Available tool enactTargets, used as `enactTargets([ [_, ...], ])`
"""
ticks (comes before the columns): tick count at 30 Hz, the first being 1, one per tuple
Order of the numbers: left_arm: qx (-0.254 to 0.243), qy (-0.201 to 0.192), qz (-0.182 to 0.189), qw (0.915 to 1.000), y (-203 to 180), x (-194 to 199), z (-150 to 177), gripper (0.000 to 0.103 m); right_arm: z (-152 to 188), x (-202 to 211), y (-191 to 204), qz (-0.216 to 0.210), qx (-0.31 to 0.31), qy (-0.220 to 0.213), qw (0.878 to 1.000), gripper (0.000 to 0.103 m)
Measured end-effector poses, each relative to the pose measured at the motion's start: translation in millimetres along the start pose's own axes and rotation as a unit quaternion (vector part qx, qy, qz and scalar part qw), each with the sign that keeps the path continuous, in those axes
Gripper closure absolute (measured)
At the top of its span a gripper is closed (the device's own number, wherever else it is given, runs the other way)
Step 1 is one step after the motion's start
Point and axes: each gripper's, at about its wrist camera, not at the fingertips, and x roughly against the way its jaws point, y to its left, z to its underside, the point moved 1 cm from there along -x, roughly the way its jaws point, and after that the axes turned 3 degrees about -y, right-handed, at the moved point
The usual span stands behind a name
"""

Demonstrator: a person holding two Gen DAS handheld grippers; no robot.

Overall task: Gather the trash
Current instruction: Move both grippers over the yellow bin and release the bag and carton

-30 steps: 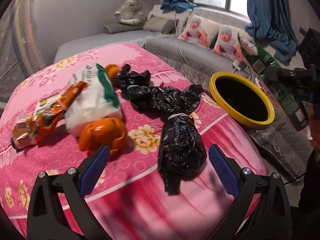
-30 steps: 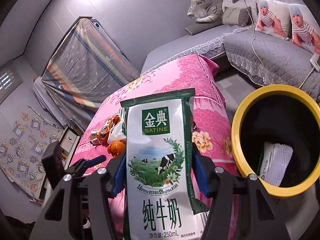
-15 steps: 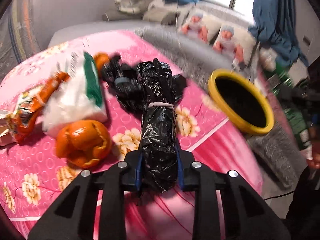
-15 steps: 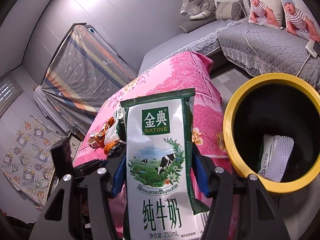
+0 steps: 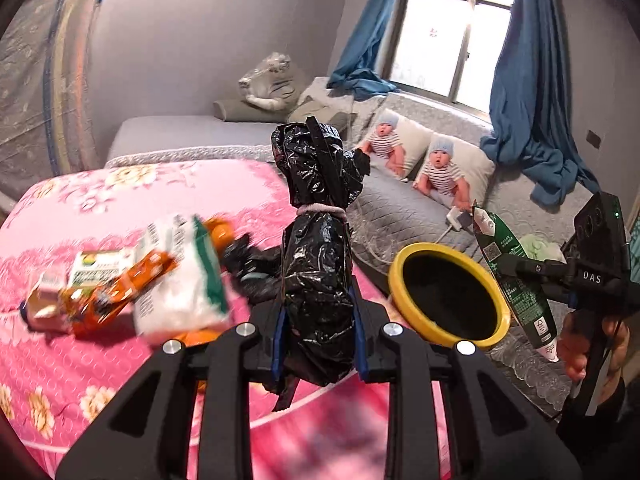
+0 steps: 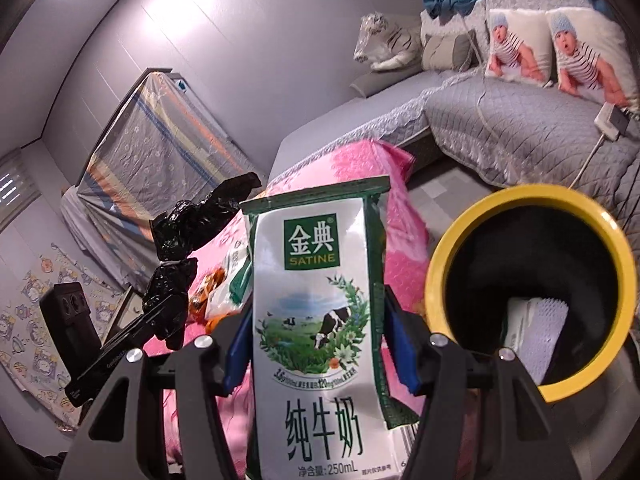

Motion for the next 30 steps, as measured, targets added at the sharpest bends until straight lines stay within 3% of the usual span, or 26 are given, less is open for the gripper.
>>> enactTargets([
  [4, -0.030, 0.001, 0.020, 0.9994, -29, -21, -19, 0.078, -13, 12, -13, 0.023, -0.003, -0.027, 0.999, 0.048],
  [11, -0.058, 0.047, 0.076, 0.9943, -81, -86, -38, 0.078, -30, 15, -63, 0.129, -0.026, -0.064, 0.989, 0.048],
  [19, -0.073, 0.107, 0.110, 0.9855, -130, -165, -25, 0.078, -17, -6, -134, 0.187, -0.084, -0.042, 0.978, 0.048],
  [30, -0.077, 0.176, 0.103, 0.9760, -162, -233, 10, 0.078, 5, -22, -188, 0.212, -0.139, -0.012, 0.967, 0.048],
])
